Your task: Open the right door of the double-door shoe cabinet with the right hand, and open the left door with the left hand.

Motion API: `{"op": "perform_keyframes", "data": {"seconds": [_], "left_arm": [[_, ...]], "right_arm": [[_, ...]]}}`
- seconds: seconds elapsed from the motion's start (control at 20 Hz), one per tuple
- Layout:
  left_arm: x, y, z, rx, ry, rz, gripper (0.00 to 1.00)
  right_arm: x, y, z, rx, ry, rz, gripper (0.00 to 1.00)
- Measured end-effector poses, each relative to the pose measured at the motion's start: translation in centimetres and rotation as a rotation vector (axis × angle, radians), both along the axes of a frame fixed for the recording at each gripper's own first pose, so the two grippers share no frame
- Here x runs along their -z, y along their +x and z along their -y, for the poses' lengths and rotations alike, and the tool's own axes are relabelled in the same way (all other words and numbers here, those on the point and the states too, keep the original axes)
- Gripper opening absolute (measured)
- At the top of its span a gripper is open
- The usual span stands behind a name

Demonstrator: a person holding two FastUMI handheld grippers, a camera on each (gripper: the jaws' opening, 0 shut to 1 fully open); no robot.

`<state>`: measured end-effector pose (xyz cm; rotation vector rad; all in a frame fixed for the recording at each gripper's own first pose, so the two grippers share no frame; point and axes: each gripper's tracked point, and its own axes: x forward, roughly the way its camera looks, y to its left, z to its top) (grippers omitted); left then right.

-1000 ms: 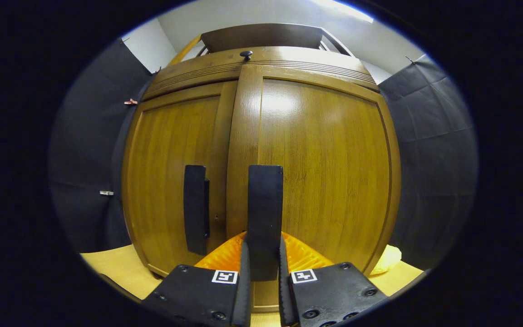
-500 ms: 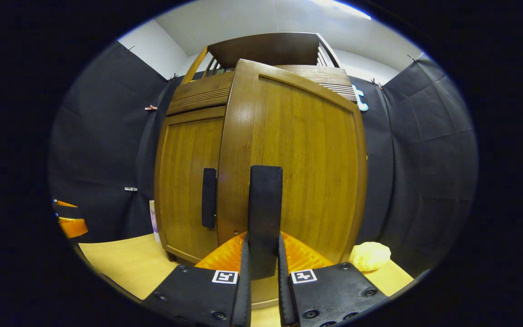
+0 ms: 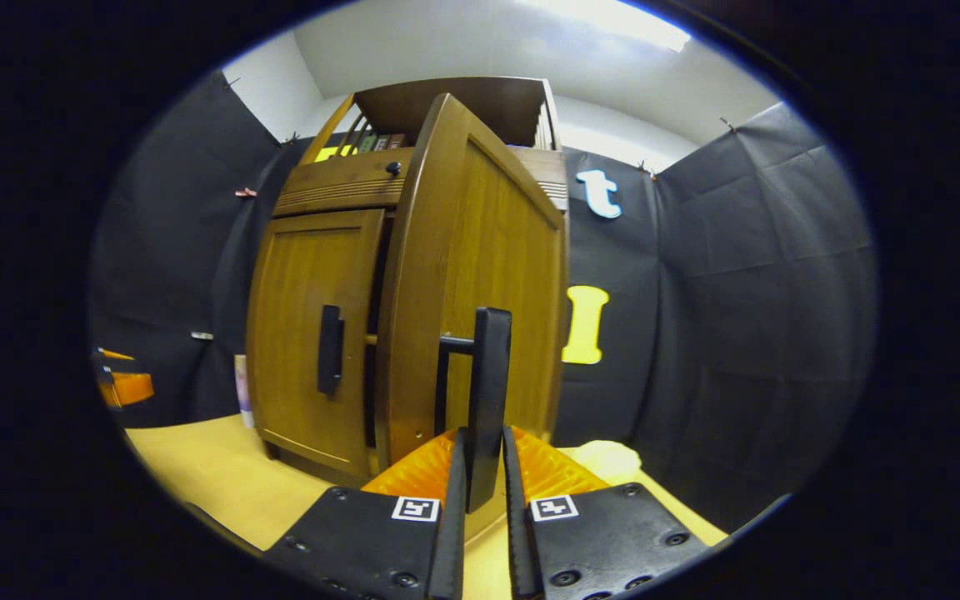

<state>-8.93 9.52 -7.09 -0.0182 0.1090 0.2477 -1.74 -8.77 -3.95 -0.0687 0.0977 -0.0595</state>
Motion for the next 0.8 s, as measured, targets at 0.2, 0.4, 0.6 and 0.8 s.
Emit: {"op": "perform_keyframes", "data": {"seconds": [0.2,0.4,0.6,0.8], "left_arm": [[0.3,1.4,1.7,0.043,-0.023,0.003,0.81],[0.1,3.4,3.4,0.081,-0.044,0.025,0.81],[-0.7,6.6,5.9,0.14,-0.044,0.048,0.79],[-1.9,11.2,9.2,0.225,-0.042,0.08,0.82]], "right_arm": [[0.5,-0.7,3.8,0.054,0.052,-0.032,0.23],[0.6,-0.5,5.3,0.011,0.246,-0.046,0.12],[-0.3,-2.3,8.8,0.062,0.079,-0.029,0.22],[-2.8,-6.6,13.1,0.162,0.064,0.003,0.16]]}}
